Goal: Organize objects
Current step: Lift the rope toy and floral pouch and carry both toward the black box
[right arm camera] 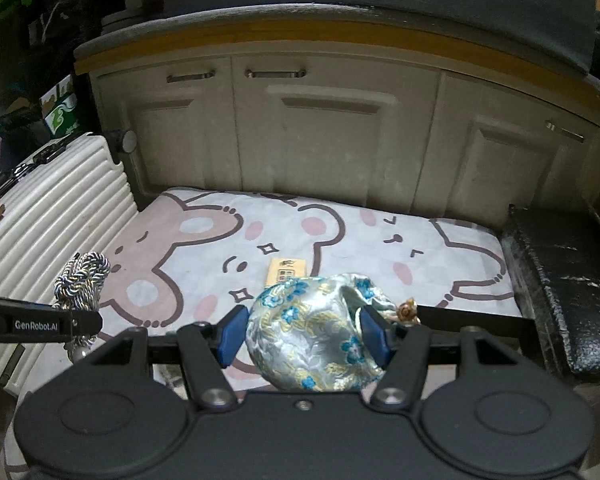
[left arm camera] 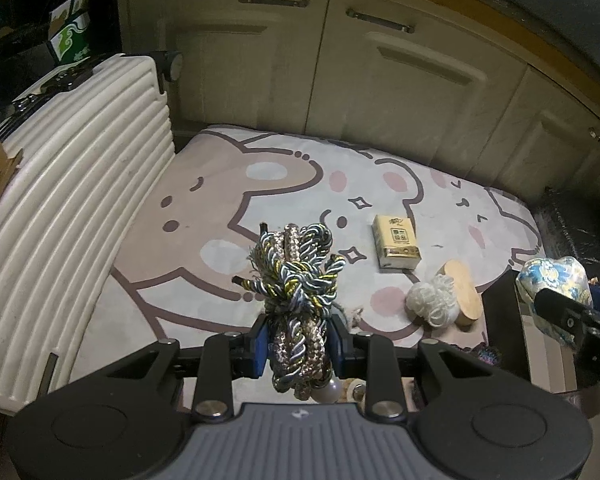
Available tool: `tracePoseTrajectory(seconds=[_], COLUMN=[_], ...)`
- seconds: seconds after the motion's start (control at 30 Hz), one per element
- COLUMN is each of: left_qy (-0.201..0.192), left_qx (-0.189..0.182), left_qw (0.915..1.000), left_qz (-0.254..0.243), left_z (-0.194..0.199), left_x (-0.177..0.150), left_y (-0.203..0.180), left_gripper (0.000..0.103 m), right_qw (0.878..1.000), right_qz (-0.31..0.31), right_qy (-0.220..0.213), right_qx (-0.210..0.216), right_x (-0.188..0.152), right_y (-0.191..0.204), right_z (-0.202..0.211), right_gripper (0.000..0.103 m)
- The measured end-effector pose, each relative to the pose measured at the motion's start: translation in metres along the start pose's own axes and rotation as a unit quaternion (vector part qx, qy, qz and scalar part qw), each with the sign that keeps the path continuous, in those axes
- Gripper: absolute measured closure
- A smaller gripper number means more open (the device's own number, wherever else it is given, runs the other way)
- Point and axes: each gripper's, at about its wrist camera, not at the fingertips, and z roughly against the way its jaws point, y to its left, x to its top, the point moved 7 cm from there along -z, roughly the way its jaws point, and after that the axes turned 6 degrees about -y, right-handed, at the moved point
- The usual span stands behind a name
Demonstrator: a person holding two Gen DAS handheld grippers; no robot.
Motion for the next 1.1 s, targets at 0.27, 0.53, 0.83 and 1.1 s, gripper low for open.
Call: tracePoseTrajectory(seconds=[0.27,0.53,0.83,1.1], left_qy=[0.005,0.009,0.015,0.023], left_qx=[-0.024,-0.049,-0.073,-0.090], left_qw=[0.9996,0.9981,0.9955,0.9921], left_qz=[-0.012,-0.035,-0.058,-0.085], left_z=[-0.009,-0.012,-0.015,-0.019], left_x=[0.003,0.004,0.003,-0.003], left_y=[-0.034,-0.077,-0.121,-0.155], left_gripper=[0.072,0.072,0.072,0.072], right_qw=[1.000,0.999,0.997,0.994], right_qz=[-0.018,-0.031,-0.050,-0.072], right_qy=[-0.003,-0.004,0.001,0.001], right_qx=[-0.021,-0.037,-0.066,-0.086], right_x=[-0.005,-0.008,-0.020,-0.029], right_y=[-0.032,-0.062,-0.105,-0.139], right_z=[0.006,0.012,0.021,0.027], right_gripper=[0.041,0.041,0.041,0.041])
